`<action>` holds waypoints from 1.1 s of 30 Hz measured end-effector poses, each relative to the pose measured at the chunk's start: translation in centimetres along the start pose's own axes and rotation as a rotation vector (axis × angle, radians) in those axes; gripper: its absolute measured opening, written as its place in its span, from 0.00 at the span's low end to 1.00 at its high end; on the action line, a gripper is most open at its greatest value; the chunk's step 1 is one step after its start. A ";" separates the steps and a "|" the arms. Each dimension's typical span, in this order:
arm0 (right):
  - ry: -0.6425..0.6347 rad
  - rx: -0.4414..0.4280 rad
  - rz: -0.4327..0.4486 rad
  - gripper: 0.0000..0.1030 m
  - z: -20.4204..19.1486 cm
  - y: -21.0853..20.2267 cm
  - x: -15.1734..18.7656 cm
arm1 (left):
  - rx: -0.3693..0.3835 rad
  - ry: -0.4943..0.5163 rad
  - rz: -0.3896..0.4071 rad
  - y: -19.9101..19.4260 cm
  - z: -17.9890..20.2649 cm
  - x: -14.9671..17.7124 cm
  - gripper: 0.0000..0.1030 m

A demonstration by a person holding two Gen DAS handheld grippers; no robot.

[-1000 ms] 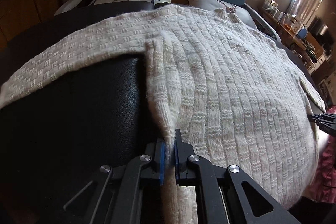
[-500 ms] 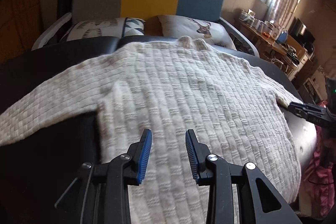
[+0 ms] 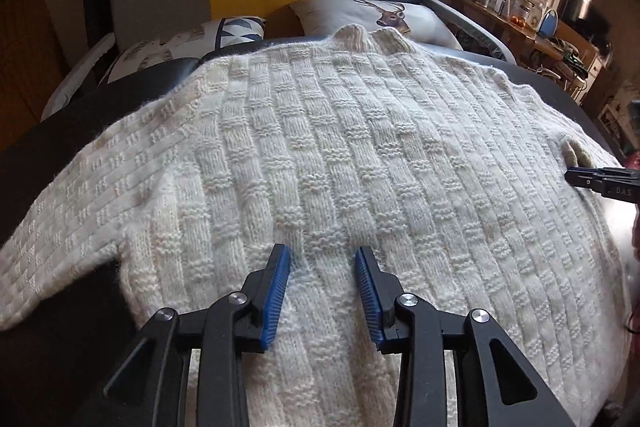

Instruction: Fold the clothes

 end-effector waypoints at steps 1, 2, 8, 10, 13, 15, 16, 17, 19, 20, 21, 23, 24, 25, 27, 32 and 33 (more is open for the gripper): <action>-0.004 0.011 0.000 0.19 -0.1 0.0 -0.1 | -0.012 0.008 -0.005 -0.1 0.2 -0.1 0.36; -0.010 0.021 -0.001 0.19 -0.3 0.0 -0.1 | -0.022 0.013 -0.010 -0.3 0.5 -0.2 0.36; -0.017 -0.107 0.046 0.21 -1.9 -4.5 1.0 | 0.071 -0.039 0.047 -4.2 1.6 0.6 0.36; -0.005 -0.168 0.035 0.21 -2.2 -6.4 2.5 | 0.108 -0.038 0.071 -5.8 2.2 1.5 0.36; 0.003 -0.241 0.010 0.21 -2.7 -8.7 5.7 | 0.150 -0.024 0.078 -7.7 3.1 3.6 0.36; -0.017 -0.258 -0.017 0.21 -3.2 -9.6 8.4 | 0.147 0.001 0.072 -8.4 3.7 5.0 0.36; -0.030 -0.255 -0.032 0.21 -3.5 -9.9 9.8 | 0.140 0.016 0.067 -8.6 4.1 5.8 0.36; -0.044 -0.241 -0.048 0.21 -3.7 -9.9 11.0 | 0.132 0.032 0.061 -8.8 4.4 6.5 0.36; -0.054 -0.232 -0.074 0.21 -4.0 -9.9 12.9 | 0.121 0.031 0.049 -8.9 4.5 7.6 0.36; -0.054 -0.228 -0.083 0.21 -4.1 -9.8 13.8 | 0.115 0.030 0.043 -9.0 4.5 8.2 0.36; -0.045 -0.217 -0.091 0.21 -4.0 -9.5 14.4 | 0.110 0.029 0.037 -9.1 4.6 8.7 0.36; -0.032 -0.156 -0.117 0.21 -3.2 -8.5 15.5 | 0.077 0.031 -0.009 -8.2 4.4 10.0 0.36; -0.032 -0.133 -0.118 0.20 -2.9 -8.2 15.9 | 0.055 0.028 -0.036 -7.6 4.1 10.7 0.36; -0.019 -0.140 -0.105 0.19 -2.7 -8.3 16.0 | 0.050 0.032 -0.008 -7.6 4.2 11.0 0.37; 0.038 -0.156 -0.108 0.17 -2.0 -8.2 15.9 | 0.026 0.053 -0.002 -7.6 4.5 11.0 0.38; 0.455 -0.349 0.111 0.20 5.5 -12.2 13.4 | 0.085 0.005 0.020 -8.5 4.7 8.0 0.38; 0.558 -0.359 0.184 0.21 8.2 -13.3 12.9 | 0.107 -0.010 0.028 -8.6 4.7 7.2 0.39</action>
Point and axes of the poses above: each gripper's, at about its wrist camera, not at the fingertips, and y roughly the way its jaws point, z to its right, x to its underside, the point moved 6 cm from there along y, roughly the way its jaws point, and after that the axes turned 6 degrees about y, right-handed, at the moved point
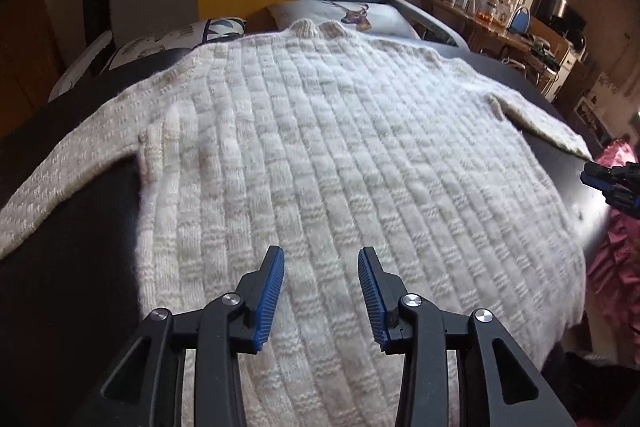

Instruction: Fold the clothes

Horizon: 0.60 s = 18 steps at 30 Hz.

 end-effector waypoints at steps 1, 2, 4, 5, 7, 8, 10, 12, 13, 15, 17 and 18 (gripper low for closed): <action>0.098 0.000 0.086 0.21 2.2 -1.7 -2.0 | 0.022 -0.015 0.008 0.0 0.1 -0.8 0.40; 0.197 0.010 0.168 0.22 4.6 -3.2 -4.0 | 0.039 -0.030 0.014 0.2 0.2 -1.6 0.41; 0.378 0.052 0.296 0.25 9.4 -5.6 -7.2 | 0.056 -0.043 0.004 1.1 0.6 -3.0 0.44; 0.458 0.064 0.349 0.25 11.6 -6.5 -8.5 | 0.058 -0.041 -0.001 1.7 0.8 -3.6 0.44; 0.602 0.073 0.425 0.25 15.6 -7.6 -10.5 | 0.066 -0.035 -0.011 2.7 1.5 -4.7 0.44; 0.666 0.084 0.434 0.26 17.3 -7.6 -11.1 | 0.075 -0.031 -0.019 3.2 1.9 -5.1 0.44; 0.765 0.086 0.454 0.26 19.8 -7.4 -12.1 | 0.087 -0.016 -0.024 4.2 2.7 -6.0 0.45; 0.820 0.094 0.474 0.26 21.4 -7.0 -12.9 | 0.097 0.001 -0.033 5.0 3.5 -6.5 0.45; 0.834 0.091 0.483 0.26 21.9 -6.8 -13.3 | 0.103 0.008 -0.036 5.3 3.8 -6.6 0.45; 0.843 0.067 0.515 0.26 22.2 -6.4 -14.2 | 0.113 0.022 -0.045 5.9 4.3 -6.8 0.45; 0.838 0.063 0.541 0.25 22.6 -6.2 -14.8 | 0.117 0.036 -0.056 6.5 4.7 -6.9 0.45; 0.834 0.061 0.554 0.24 22.7 -6.0 -15.2 | 0.121 0.040 -0.063 6.8 4.8 -6.8 0.45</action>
Point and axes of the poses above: each gripper's, at about its wrist camera, not at the fingertips, and y roughly the way its jaws point, z to its right, x to its underside, the point moved 6 cm from there along y, roughly the way its jaws point, and after that the axes turned 6 degrees about y, right-handed, at the moved point
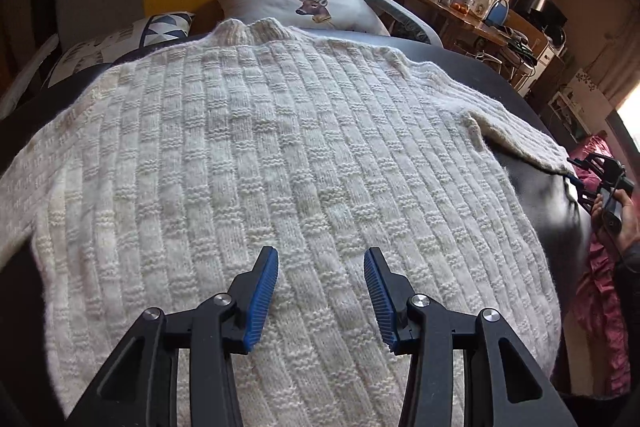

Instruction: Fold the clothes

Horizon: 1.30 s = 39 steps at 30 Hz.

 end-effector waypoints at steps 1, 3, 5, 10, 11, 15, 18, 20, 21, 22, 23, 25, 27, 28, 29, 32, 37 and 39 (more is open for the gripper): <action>-0.014 -0.004 0.007 0.24 -0.2 0.4 -0.1 | 0.002 -0.002 -0.007 0.2 0.0 0.1 0.45; -0.123 0.045 0.021 0.18 -1.1 0.9 0.2 | 0.009 -0.009 -0.017 0.6 0.0 0.2 0.45; -0.185 0.075 0.023 0.10 -1.7 1.3 0.3 | 0.018 -0.016 -0.024 0.9 -0.1 0.2 0.47; -0.246 0.076 0.001 0.07 -2.6 1.9 0.2 | 0.024 -0.010 -0.032 0.8 0.1 0.1 0.50; -0.254 0.063 -0.008 0.07 -2.8 1.9 0.4 | 0.027 -0.009 -0.034 0.7 0.1 0.0 0.50; -0.305 0.030 -0.040 0.06 -3.9 1.9 1.2 | 0.042 0.005 -0.031 0.3 0.6 -1.2 0.50; -0.406 -0.017 -0.068 0.05 -6.2 1.5 2.9 | 0.063 0.030 -0.022 0.2 1.8 -2.8 0.51; -0.503 -0.023 -0.090 0.05 -8.0 1.5 4.6 | 0.092 0.048 -0.012 0.4 3.3 -4.1 0.53; -0.542 -0.023 -0.104 0.05 -8.7 1.6 5.4 | 0.112 0.063 -0.012 0.6 4.3 -4.8 0.53; -0.570 -0.032 -0.128 0.05 -9.2 1.8 6.4 | 0.132 0.078 -0.012 0.8 5.4 -5.5 0.54; -0.617 -0.041 -0.152 0.05 -9.8 1.8 7.7 | 0.155 0.094 -0.014 1.1 6.7 -6.3 0.54; -0.751 -0.044 -0.192 0.05 -11.0 1.8 10.8 | 0.213 0.122 -0.009 1.7 9.6 -8.0 0.54; -0.878 -0.032 -0.228 0.05 -11.5 1.9 14.0 | 0.293 0.125 -0.019 2.8 12.7 -10.0 0.58; -0.935 -0.020 -0.244 0.05 -11.6 2.1 15.5 | 0.341 0.114 -0.034 3.5 14.2 -10.9 0.62; -0.982 0.001 -0.255 0.05 -11.3 2.5 16.6 | 0.389 0.102 -0.050 4.2 15.7 -11.9 0.63; -1.071 0.050 -0.294 0.05 -9.8 3.4 19.0 | 0.510 0.021 -0.123 7.1 19.3 -14.3 0.64; -1.244 0.112 -0.284 0.05 -8.0 3.5 21.5 | 0.617 -0.146 -0.241 11.8 22.1 -17.0 0.64; -1.288 0.117 -0.267 0.05 -7.7 3.2 22.0 | 0.624 -0.184 -0.273 13.2 22.7 -17.5 0.64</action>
Point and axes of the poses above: each gripper's, at about its wrist camera, not at the fingertips, and y roughly the way its jaws point, z to its right, x to its underside, the point moved 6 cm from there along y, roughly the way its jaws point, and after that the axes turned 6 degrees about y, right-handed, at the moved point
